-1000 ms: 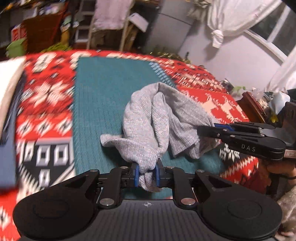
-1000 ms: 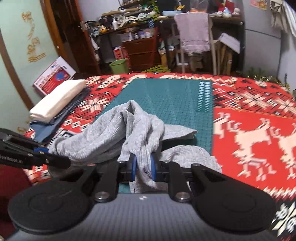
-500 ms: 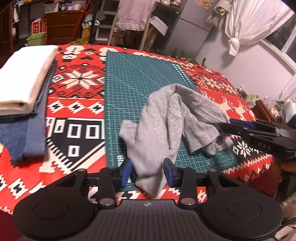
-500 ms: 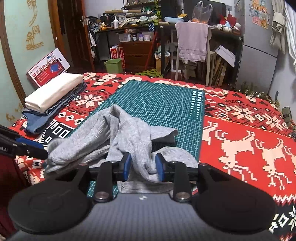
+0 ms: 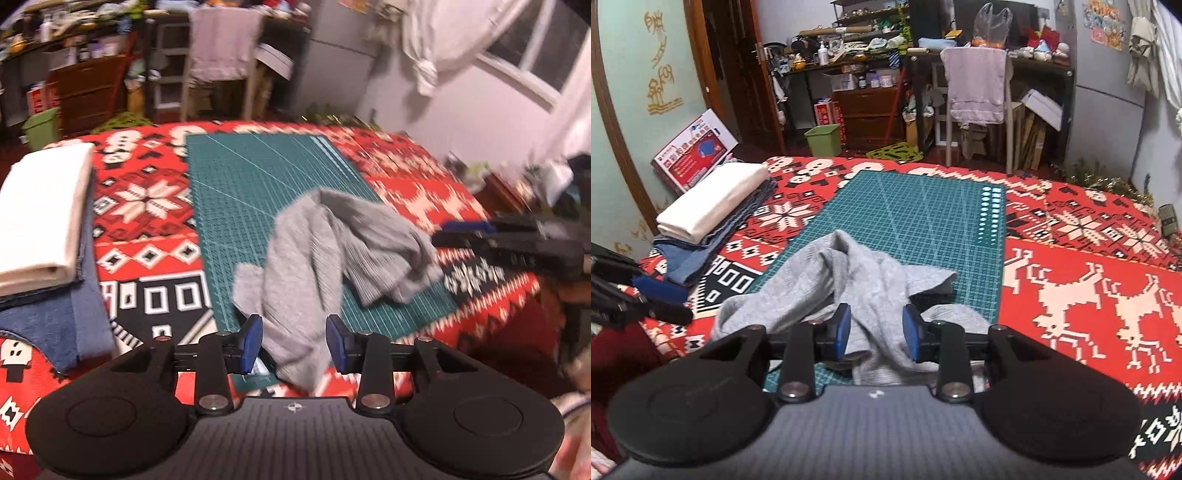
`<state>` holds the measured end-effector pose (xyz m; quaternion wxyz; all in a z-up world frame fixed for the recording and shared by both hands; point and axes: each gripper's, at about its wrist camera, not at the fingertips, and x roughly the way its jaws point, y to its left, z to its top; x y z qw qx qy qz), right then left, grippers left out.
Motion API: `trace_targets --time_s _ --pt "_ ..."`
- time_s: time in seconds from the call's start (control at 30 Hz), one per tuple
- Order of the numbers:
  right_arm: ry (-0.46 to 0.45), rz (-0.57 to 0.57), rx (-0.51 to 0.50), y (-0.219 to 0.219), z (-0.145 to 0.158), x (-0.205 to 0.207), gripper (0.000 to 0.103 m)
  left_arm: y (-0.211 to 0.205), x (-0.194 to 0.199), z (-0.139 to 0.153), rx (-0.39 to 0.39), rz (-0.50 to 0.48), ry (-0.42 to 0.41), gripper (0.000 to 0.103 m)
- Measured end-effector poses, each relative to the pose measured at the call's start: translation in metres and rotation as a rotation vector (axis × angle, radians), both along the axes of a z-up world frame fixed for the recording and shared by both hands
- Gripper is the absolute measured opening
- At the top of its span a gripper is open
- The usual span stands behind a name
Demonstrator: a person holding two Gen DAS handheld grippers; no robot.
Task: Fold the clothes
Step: 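Carry the grey shirt with both grippers onto the green cutting mat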
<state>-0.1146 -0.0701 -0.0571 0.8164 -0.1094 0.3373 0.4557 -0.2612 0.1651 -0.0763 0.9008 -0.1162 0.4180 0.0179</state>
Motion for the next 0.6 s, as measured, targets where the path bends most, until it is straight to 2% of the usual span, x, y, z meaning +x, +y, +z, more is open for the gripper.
trace_targets --time_s 0.1,0.13,0.2,0.3,0.37,0.43,0.57,0.6 --pt "0.001 0.02 -0.001 0.007 -0.002 0.0 0.034 -0.007 0.004 -0.006 0.054 -0.056 0.017 0.036" --pt "0.003 0.023 -0.001 0.009 -0.004 0.0 0.034 -0.009 0.006 -0.009 0.075 -0.08 0.018 0.029" --pt "0.018 0.027 0.001 0.013 -0.007 0.0 0.035 -0.012 0.011 -0.017 0.114 -0.114 0.036 0.024" --pt "0.038 0.052 -0.009 0.018 -0.011 -0.004 0.035 -0.016 0.019 -0.028 0.178 -0.16 0.057 0.024" --pt "0.042 0.08 -0.013 0.019 -0.013 -0.008 0.037 -0.02 0.022 -0.031 0.198 -0.2 0.055 0.024" --pt "0.051 0.101 -0.01 0.02 -0.015 -0.012 0.038 -0.024 0.025 -0.034 0.201 -0.232 0.059 0.033" --pt "0.07 0.114 -0.018 0.026 -0.023 -0.019 0.038 -0.02 0.034 -0.044 0.21 -0.213 0.102 0.033" --pt "0.074 0.121 -0.017 0.027 -0.024 -0.021 0.038 -0.018 0.035 -0.044 0.201 -0.208 0.104 0.027"
